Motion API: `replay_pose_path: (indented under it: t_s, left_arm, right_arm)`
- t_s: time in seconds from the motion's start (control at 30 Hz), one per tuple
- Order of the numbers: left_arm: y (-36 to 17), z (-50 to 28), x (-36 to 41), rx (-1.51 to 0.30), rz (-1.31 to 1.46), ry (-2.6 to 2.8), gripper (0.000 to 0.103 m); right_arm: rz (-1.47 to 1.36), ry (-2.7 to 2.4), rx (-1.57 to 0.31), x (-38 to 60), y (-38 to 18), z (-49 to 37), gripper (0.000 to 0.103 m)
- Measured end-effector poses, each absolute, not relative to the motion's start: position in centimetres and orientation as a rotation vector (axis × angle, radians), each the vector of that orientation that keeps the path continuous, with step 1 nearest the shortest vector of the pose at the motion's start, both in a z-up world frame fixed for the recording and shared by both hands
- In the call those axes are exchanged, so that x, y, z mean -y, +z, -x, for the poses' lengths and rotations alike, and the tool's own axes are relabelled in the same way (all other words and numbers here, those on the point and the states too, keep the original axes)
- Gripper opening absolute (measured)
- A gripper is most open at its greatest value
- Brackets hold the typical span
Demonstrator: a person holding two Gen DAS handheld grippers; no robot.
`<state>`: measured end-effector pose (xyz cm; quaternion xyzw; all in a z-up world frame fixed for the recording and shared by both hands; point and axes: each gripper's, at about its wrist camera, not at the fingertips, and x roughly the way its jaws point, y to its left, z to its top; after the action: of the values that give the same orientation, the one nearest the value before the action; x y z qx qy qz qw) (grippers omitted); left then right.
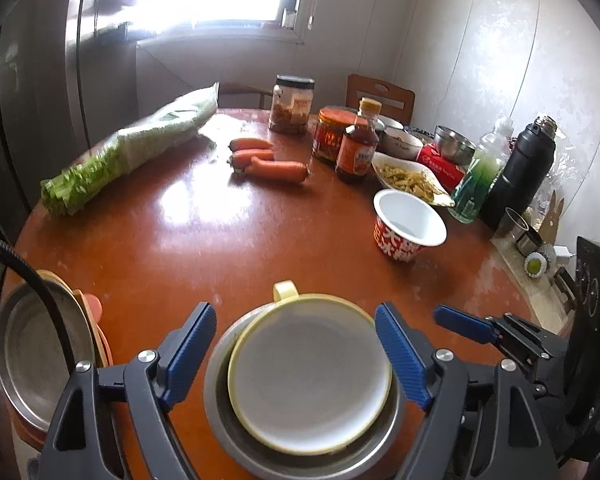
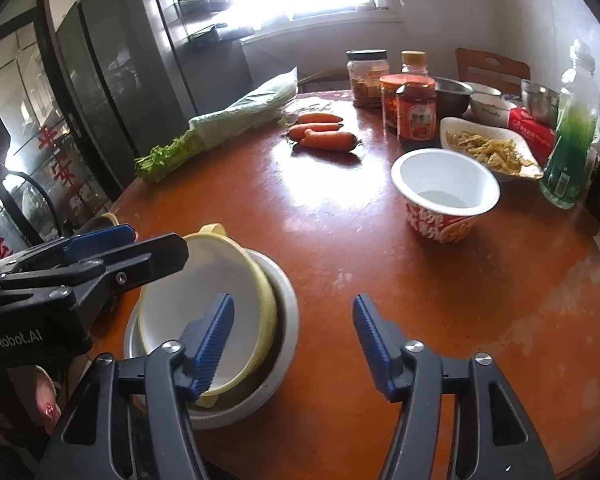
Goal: Organize plates and bowls
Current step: 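Open the left tool and withdraw it from the nested bowls, then move the right tool to the white noodle cup with red print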
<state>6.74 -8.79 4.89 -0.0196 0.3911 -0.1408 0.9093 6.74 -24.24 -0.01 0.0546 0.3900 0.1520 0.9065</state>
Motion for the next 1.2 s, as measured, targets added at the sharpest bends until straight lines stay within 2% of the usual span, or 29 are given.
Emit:
replay_pose_path:
  t_s: [0.2, 0.3, 1.2]
  left_arm:
    - [5.9, -7.3, 10.0, -0.78, 0.012, -0.292, 0.083]
    - [6.3, -7.8, 10.5, -0.775, 0.005, -0.29, 0.087]
    - [6.2, -11.8, 15.7, -0.787, -0.079, -0.319, 0.087]
  right_arm:
    - [-0.116, 0.272, -0.772, 25.7, 1.1, -7.1, 0.073]
    - [-0.127, 0.255, -0.767, 26.4, 1.4, -7.4, 0.073]
    - [-0.178, 0.142, -0.746, 31.6, 1.7, -10.1, 0.075]
